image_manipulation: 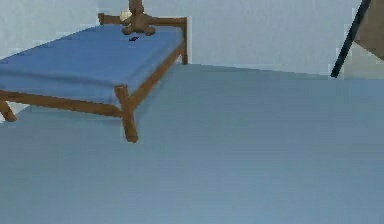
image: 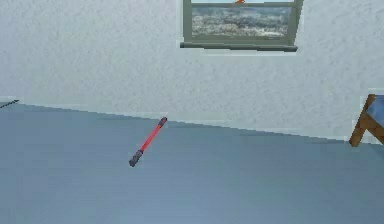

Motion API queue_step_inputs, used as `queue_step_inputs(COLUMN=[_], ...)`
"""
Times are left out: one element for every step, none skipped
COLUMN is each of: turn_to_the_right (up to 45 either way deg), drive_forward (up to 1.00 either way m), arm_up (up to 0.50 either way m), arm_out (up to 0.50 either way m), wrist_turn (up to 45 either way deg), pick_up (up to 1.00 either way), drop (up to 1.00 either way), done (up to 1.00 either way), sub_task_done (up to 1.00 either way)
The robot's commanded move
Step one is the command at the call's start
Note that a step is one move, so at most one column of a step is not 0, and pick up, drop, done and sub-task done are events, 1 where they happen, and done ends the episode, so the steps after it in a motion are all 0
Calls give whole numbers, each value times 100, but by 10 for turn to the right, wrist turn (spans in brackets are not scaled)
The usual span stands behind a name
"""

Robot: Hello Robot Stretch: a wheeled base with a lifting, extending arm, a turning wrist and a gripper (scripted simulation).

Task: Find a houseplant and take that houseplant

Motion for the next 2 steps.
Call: queue_step_inputs(turn_to_the_right=[0,-450], drive_forward=[5,0], arm_up=[0,0], arm_out=[0,0], wrist_turn=[0,0], pick_up=[0,0], drop=[0,0], done=[0,0], sub_task_done=[0,0])
